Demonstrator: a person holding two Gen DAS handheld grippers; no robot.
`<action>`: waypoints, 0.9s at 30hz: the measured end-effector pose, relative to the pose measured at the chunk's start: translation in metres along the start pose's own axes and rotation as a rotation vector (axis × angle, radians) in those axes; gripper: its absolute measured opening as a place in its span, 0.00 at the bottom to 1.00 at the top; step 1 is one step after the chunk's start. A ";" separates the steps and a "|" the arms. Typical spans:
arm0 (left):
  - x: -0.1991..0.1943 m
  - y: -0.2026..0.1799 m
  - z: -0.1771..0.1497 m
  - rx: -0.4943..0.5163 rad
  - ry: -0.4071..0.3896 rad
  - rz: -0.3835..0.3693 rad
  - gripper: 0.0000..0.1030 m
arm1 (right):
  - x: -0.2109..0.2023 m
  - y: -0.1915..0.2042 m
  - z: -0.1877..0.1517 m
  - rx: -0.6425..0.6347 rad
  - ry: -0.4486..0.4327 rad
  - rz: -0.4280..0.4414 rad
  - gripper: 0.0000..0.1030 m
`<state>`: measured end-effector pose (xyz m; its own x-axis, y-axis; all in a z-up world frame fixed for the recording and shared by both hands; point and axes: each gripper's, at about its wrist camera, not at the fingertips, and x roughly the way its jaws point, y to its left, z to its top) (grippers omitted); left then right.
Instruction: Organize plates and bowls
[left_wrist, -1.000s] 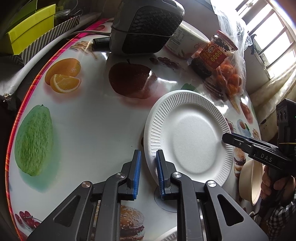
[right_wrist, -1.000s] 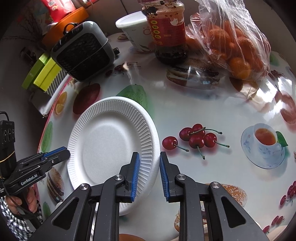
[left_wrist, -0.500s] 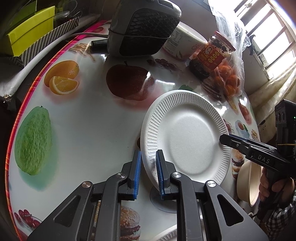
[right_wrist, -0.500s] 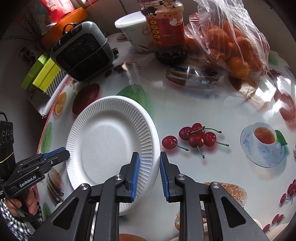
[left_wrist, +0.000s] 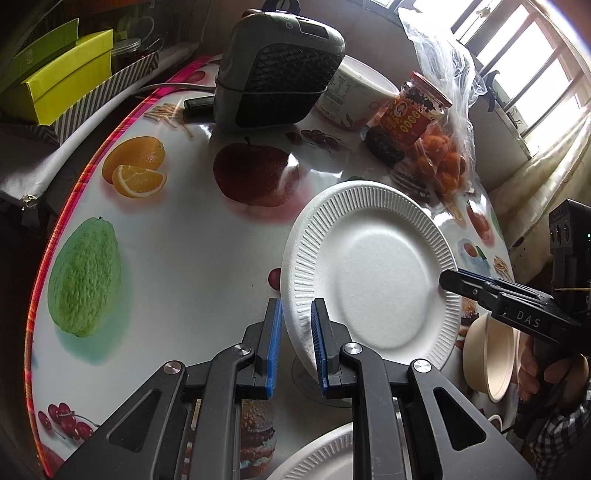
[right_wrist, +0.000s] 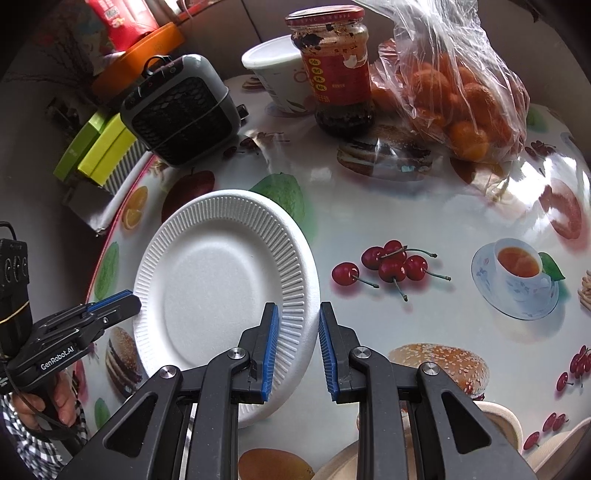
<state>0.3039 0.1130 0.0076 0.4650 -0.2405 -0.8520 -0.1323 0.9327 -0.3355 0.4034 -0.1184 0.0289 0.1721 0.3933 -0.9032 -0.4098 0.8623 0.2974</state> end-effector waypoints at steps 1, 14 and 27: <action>-0.003 -0.001 -0.001 0.004 -0.004 0.001 0.16 | -0.003 0.001 -0.002 -0.003 -0.004 0.001 0.21; -0.042 -0.004 -0.034 0.018 -0.032 -0.012 0.16 | -0.037 0.026 -0.043 -0.037 -0.017 0.007 0.21; -0.067 -0.002 -0.083 0.026 -0.028 -0.010 0.16 | -0.055 0.050 -0.097 -0.076 0.001 0.007 0.21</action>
<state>0.2002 0.1052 0.0314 0.4901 -0.2429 -0.8371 -0.1048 0.9370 -0.3332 0.2864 -0.1281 0.0634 0.1686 0.3986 -0.9015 -0.4778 0.8330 0.2789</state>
